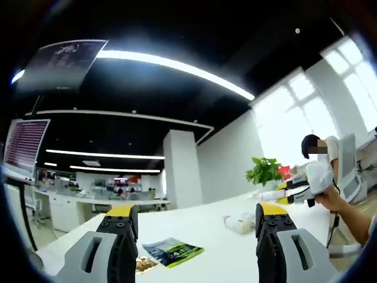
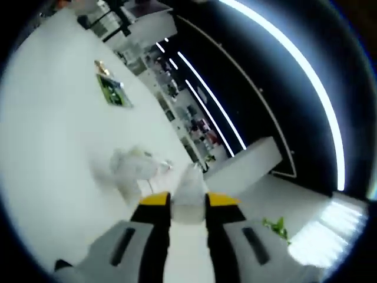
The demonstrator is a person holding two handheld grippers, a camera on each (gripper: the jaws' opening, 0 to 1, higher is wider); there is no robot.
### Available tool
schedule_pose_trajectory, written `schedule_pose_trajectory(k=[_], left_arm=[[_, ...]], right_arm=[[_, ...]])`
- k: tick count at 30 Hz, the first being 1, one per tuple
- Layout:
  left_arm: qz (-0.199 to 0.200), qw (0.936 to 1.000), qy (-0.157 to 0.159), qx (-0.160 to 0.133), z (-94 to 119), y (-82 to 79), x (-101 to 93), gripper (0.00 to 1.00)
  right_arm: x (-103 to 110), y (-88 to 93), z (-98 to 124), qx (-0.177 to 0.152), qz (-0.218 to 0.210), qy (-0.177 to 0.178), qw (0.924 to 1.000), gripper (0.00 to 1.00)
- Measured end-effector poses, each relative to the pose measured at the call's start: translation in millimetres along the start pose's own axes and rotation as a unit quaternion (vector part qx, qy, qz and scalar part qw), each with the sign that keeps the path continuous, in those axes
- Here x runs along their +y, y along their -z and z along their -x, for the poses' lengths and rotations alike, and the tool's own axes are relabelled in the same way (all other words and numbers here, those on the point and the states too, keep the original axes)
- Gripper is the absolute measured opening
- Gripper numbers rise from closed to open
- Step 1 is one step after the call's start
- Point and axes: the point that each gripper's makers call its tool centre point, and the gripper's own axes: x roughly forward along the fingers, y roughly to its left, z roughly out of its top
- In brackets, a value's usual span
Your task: Arrange the skincare products in the storage area until every visible bottle or jar stands upright without overlapping.
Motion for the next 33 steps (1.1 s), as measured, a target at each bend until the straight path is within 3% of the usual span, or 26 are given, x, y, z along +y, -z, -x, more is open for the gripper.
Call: schedule_pose_trajectory(k=[6, 22, 30, 33], left_arm=[[0.014, 0.9999, 0.007, -0.006, 0, -1.1, -1.7, 0.84], [0.003, 1.0, 0.005, -0.001, -1, 0.7, -1.5, 0.84], [0.004, 1.0, 0.006, 0.002, -1, 1.9, -1.5, 0.84], [0.055, 0.9977, 0.04, 0.002, -2, 2.1, -13.1, 0.83]], right_arm=[[-1, -5.9, 3, -0.006, 0.003, 0.005, 1.0, 0.21], [26, 2.5, -8, -0.002, -0.012, -0.054, 0.9985, 0.21], [24, -5.3, -4, -0.016, -0.009, -0.048, 0.9987, 0.21], [22, -9.2, -2, -0.023, -0.005, -0.043, 0.9988, 0.21]])
